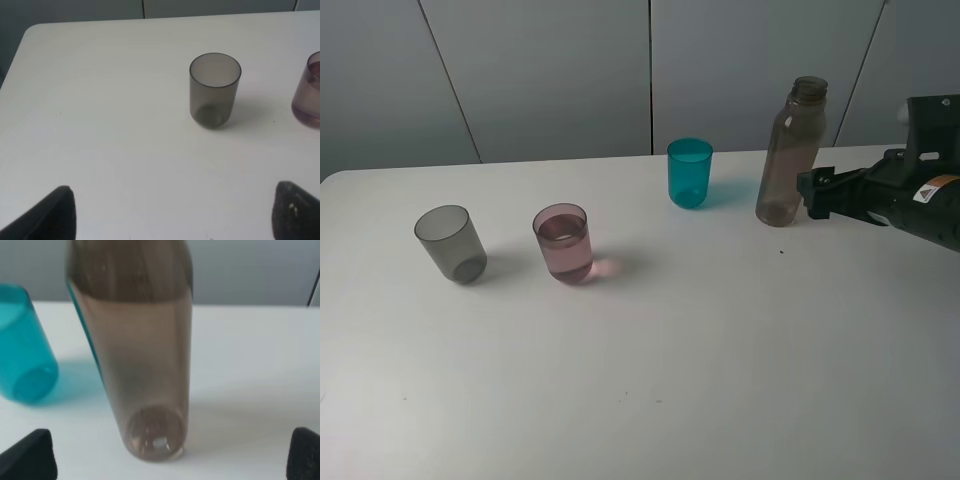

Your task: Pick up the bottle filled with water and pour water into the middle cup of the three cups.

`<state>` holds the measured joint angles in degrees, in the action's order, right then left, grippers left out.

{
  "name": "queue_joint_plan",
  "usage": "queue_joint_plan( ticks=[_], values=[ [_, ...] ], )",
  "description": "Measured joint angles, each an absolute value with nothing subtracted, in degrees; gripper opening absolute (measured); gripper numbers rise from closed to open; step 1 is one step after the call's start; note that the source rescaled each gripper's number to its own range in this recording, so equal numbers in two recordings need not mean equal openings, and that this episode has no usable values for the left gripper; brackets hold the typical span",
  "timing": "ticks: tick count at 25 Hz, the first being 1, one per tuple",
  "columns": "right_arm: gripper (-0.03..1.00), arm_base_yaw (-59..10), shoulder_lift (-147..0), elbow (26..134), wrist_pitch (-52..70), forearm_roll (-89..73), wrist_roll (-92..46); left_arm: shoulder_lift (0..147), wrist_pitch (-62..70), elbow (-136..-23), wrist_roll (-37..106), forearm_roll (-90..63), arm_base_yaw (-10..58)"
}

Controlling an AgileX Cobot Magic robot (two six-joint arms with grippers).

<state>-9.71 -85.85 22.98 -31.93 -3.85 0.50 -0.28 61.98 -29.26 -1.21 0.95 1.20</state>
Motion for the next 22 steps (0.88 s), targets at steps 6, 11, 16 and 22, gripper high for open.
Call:
queue_joint_plan(
  ticks=[6,11,16,22],
  values=[
    [0.99,-9.7,-60.8,27.6,-9.2,-4.0,-0.9,-0.3,62.0,-29.3,-1.2,0.9,1.2],
    [1.00,-9.7,-44.7,38.0,17.3,-3.4,-1.1,-0.3,62.0,-29.3,-1.2,0.9,1.2],
    [1.00,-9.7,-34.2,43.3,38.8,-2.1,-2.0,-0.3,62.0,-29.3,-1.2,0.9,1.2],
    [1.00,-9.7,-24.7,43.5,60.7,-2.6,-3.0,-0.3,62.0,-29.3,-1.2,0.9,1.2]
  ],
)
